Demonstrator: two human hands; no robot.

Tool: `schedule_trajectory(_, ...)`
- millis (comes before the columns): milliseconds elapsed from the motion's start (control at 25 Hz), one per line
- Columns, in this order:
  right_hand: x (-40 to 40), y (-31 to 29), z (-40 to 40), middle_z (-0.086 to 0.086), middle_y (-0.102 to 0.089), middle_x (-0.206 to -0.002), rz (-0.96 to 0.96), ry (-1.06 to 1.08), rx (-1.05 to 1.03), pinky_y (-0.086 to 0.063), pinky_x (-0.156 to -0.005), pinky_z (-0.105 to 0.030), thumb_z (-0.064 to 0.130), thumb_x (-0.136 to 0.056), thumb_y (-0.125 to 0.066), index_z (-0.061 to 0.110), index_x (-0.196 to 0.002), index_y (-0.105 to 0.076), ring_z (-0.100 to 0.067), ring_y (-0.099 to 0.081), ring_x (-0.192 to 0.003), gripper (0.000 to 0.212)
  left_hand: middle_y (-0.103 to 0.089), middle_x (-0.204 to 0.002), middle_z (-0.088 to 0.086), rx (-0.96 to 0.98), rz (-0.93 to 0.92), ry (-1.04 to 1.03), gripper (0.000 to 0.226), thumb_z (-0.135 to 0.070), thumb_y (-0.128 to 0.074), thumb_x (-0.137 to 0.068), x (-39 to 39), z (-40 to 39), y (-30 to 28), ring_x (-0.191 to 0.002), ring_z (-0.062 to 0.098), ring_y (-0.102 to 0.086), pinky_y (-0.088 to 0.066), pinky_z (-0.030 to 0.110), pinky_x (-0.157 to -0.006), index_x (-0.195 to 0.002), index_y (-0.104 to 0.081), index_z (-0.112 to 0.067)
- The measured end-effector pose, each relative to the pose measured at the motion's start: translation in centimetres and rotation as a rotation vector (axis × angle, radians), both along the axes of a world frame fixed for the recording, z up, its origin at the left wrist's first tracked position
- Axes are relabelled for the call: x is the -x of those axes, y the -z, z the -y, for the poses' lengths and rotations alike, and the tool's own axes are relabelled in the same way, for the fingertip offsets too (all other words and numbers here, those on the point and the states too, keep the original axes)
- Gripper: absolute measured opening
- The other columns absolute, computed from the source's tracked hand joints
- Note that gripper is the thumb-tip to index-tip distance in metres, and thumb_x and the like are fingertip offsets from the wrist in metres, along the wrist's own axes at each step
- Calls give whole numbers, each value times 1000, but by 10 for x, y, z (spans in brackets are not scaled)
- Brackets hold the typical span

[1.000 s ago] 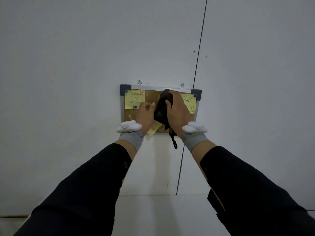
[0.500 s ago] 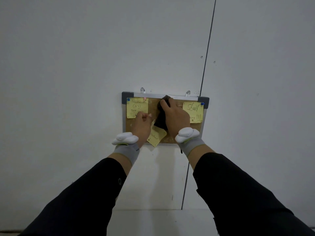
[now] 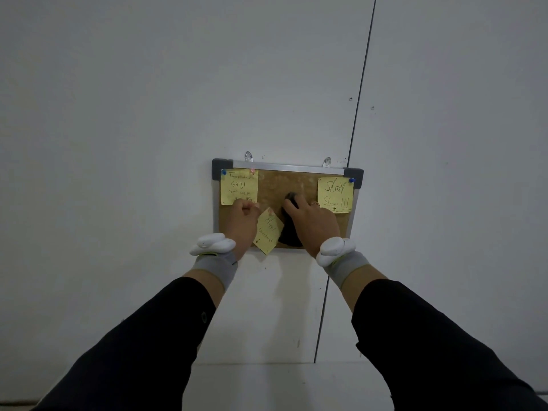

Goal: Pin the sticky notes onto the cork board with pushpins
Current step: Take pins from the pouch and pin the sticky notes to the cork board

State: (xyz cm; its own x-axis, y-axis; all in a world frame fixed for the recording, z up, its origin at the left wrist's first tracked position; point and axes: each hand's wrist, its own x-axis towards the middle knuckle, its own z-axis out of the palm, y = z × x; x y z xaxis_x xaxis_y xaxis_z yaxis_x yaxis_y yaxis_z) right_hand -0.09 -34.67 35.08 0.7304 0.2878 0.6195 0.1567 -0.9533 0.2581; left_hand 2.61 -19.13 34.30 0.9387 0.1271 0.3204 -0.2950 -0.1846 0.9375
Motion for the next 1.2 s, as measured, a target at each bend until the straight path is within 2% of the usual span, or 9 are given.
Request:
schedule_trajectory(160,3,-18,-5,-11,-56,-121,128,-52,-83,-45,-49,-29,9,-88,-54,11,-118,-49,-29,-59,-63,31,-59,-88,4,-29,1,-18,14,-30,-52,-92,1,-3,0,-86,23,-58,-49,37,-79,-95,-51,-15)
schedule_trajectory(320,-5,-45,-23,-12,-60,-114,230,-85,-73,-36,-47,-28,6,-84,-56,9,-114,-53,-33,-60,-64,31,-59,-89,5,-26,6,-25,15,-30,-51,-93,2,-2,-3,-83,21,-56,-47,30,-69,-95,-51,-14)
schedule_trajectory(480,-11,-41,-28,-10,-57,-118,175,-62,-87,-33,-52,-29,6,-86,-52,11,-117,-50,-35,-60,-67,31,-60,-90,7,-12,2,-21,18,-29,-54,-92,-1,-3,-1,-84,21,-55,-47,34,-76,-96,-55,-11)
schedule_trajectory(600,-12,-32,-23,-8,-55,-114,134,-49,-54,-34,-50,-29,6,-88,-49,13,-116,-49,-32,-57,-64,29,-61,-87,5,-10,-28,0,23,-30,-55,-92,0,-5,3,-79,19,-55,-45,28,-66,-98,-61,-9)
schedule_trajectory(760,-10,-16,-10,-8,-53,-119,57,-26,7,-34,-49,-29,7,-87,-52,15,-122,-44,-31,-58,-68,36,-62,-78,1,40,-13,-17,13,-22,-58,-90,3,-7,9,-77,19,-58,-47,26,-65,-77,-59,-20)
schedule_trajectory(840,-7,-9,-6,-8,-51,-122,9,-9,37,-38,-49,-30,11,-88,-54,16,-124,-41,-30,-60,-72,39,-64,-84,3,104,-54,-37,8,-26,-61,-88,2,-11,9,-84,20,-61,-50,29,-71,-84,-59,-19)
schedule_trajectory(960,-4,-9,-4,-9,-51,-123,-25,-10,57,-41,-49,-30,17,-88,-56,14,-124,-41,-31,-61,-73,40,-64,-86,0,127,-90,-37,15,-33,-64,-85,1,-15,8,-91,21,-63,-52,35,-83,-93,-61,-19)
schedule_trajectory(1080,-2,-18,-3,-7,-53,-124,37,-38,37,-41,-48,-29,11,-89,-51,15,-123,-44,-29,-60,-65,34,-64,-87,-4,115,-71,-15,22,-35,-67,-83,2,-15,6,-87,18,-63,-50,30,-78,-97,-63,-19)
schedule_trajectory(1200,-3,-37,-8,-8,-60,-116,167,-97,-1,-41,-45,-27,8,-87,-55,15,-121,-49,-30,-58,-57,35,-64,-85,-4,89,-53,-9,27,-35,-68,-82,3,-13,2,-81,15,-61,-47,25,-69,-101,-64,-15)
